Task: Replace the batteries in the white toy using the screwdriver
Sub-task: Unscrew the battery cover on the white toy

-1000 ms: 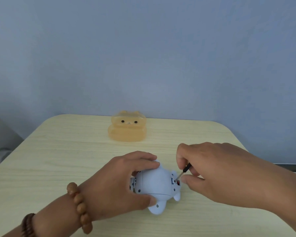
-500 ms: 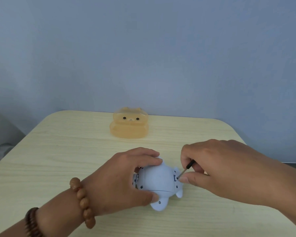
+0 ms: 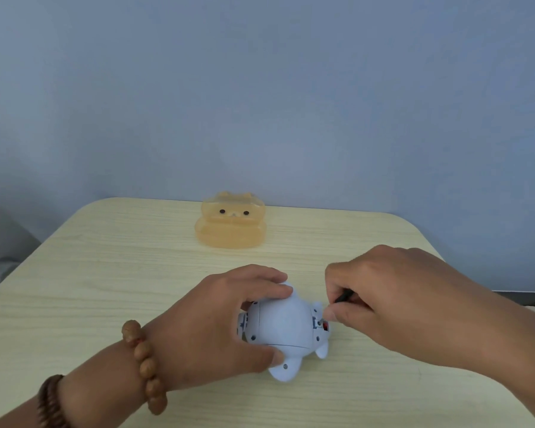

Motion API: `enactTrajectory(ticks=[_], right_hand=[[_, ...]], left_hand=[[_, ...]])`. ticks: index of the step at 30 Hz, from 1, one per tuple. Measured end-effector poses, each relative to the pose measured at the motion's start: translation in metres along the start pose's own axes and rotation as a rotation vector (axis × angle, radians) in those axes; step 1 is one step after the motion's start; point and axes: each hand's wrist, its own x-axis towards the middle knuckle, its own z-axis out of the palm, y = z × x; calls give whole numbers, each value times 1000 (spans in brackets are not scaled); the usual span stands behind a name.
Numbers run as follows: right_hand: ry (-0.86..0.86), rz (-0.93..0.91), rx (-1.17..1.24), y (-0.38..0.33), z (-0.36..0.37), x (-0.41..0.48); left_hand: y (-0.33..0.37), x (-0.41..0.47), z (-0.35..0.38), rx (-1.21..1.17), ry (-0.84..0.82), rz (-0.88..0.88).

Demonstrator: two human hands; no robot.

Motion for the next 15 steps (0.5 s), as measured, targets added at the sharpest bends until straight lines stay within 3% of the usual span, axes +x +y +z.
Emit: enactTrajectory(ticks=[3, 8, 15], right_hand=[[1, 32, -88, 2, 1, 2], [-40, 16, 64, 0, -2, -6], [30, 20, 15, 3, 0, -3]], left_hand=[[0, 0, 0, 2, -2, -2], [-1, 0, -2, 10, -9, -5], [-1, 0, -2, 9, -10, -6]])
